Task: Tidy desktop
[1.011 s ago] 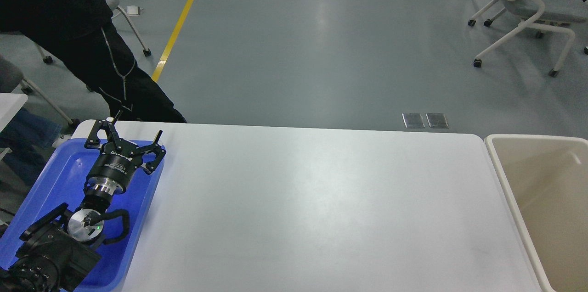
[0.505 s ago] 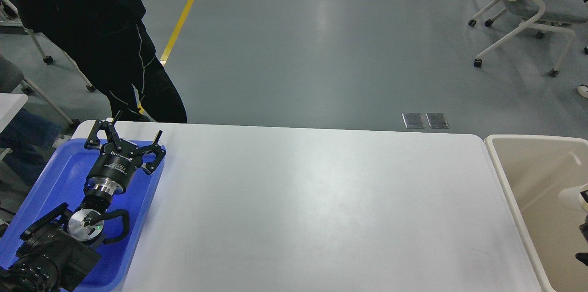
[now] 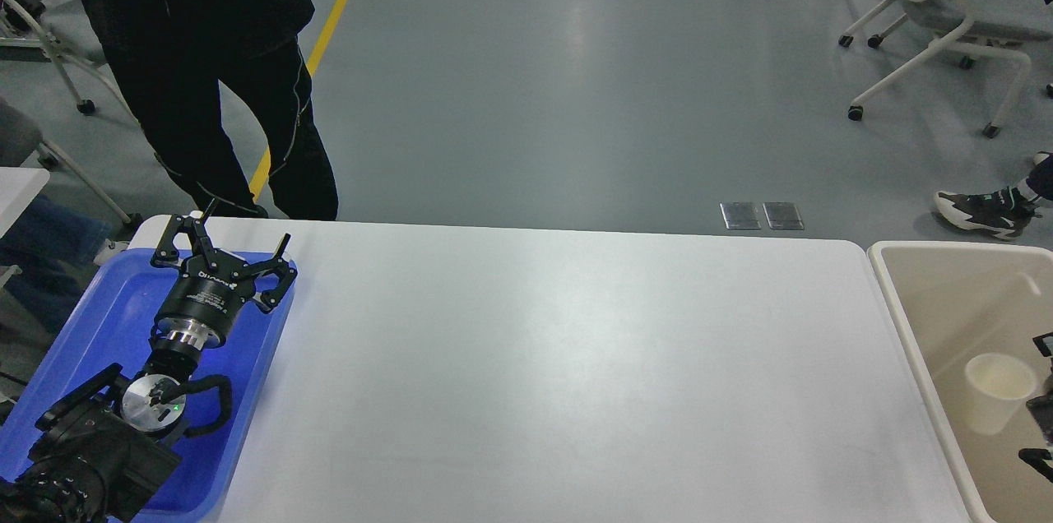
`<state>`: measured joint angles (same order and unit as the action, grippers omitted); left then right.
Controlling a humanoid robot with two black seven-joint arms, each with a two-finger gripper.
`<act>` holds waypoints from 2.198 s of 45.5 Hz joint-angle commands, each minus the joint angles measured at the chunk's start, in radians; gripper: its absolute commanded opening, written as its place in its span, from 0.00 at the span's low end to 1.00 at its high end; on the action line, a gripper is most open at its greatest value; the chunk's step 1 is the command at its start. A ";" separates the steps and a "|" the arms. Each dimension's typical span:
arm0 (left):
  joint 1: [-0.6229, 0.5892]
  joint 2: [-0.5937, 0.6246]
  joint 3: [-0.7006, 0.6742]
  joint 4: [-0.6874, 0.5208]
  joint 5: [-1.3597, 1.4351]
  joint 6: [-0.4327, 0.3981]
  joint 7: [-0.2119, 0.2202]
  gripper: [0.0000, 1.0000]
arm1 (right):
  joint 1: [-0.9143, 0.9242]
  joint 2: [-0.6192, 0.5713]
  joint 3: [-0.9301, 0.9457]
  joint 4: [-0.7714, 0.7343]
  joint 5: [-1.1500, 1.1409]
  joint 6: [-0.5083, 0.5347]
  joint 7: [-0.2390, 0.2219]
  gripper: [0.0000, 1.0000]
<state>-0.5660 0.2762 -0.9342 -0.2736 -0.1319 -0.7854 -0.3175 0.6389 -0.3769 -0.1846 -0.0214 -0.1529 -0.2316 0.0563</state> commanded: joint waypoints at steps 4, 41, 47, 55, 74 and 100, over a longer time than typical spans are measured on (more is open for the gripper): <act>0.000 0.000 0.000 -0.001 0.000 0.000 0.000 1.00 | 0.073 -0.052 0.105 0.135 0.004 0.000 0.000 1.00; 0.000 0.001 0.000 -0.001 0.000 0.000 0.000 1.00 | 0.136 -0.355 1.241 1.034 -0.010 0.233 0.141 1.00; 0.000 0.000 0.000 0.001 0.000 0.000 0.000 1.00 | 0.016 -0.283 1.309 1.040 -0.011 0.297 0.281 1.00; 0.000 0.000 0.000 -0.001 0.000 0.000 0.000 1.00 | -0.129 -0.186 1.294 1.009 -0.013 0.314 0.372 1.00; 0.000 0.000 0.000 -0.001 0.000 0.000 0.000 1.00 | -0.226 -0.054 1.174 0.833 -0.013 0.314 0.370 1.00; 0.000 0.001 0.000 -0.001 0.000 0.000 0.000 1.00 | -0.174 -0.051 1.194 0.879 -0.011 0.319 0.373 1.00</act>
<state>-0.5660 0.2767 -0.9342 -0.2741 -0.1319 -0.7854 -0.3175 0.4353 -0.4325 1.0074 0.8420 -0.1644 0.0854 0.4277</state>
